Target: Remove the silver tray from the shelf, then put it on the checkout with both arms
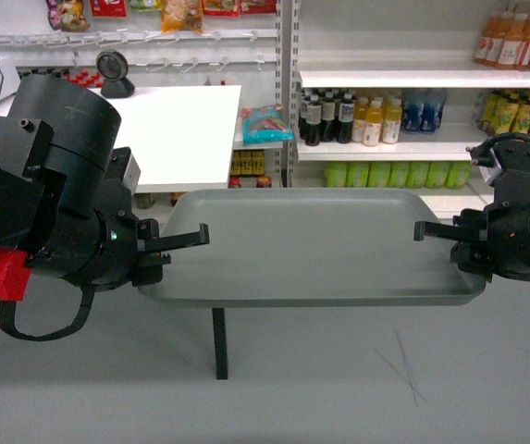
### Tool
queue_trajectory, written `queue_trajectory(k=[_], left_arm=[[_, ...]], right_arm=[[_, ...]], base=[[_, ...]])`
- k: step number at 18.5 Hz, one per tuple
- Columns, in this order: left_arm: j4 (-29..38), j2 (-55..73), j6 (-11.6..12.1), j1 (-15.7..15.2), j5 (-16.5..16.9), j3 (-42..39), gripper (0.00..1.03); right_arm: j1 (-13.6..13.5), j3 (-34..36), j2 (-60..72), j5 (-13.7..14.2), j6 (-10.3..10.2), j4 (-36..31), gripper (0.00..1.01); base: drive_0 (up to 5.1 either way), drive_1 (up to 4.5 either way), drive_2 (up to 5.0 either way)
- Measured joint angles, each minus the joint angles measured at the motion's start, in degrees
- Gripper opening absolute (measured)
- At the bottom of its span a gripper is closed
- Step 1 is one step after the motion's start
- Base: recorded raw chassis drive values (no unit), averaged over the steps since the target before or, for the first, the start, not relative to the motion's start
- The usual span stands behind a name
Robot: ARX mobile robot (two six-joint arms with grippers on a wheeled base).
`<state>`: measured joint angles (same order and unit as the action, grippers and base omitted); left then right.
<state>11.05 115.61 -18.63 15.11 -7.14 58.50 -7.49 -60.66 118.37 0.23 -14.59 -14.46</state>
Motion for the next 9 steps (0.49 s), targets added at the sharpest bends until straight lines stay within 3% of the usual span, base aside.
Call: queue_trajectory(k=[9], left_arm=[[0.1, 0.0, 0.0, 0.0, 0.0, 0.0, 0.03]], right_arm=[[0.0, 0.0, 0.0, 0.0, 0.0, -0.2, 0.04]], base=[[-5.0, 2.44, 2.4]])
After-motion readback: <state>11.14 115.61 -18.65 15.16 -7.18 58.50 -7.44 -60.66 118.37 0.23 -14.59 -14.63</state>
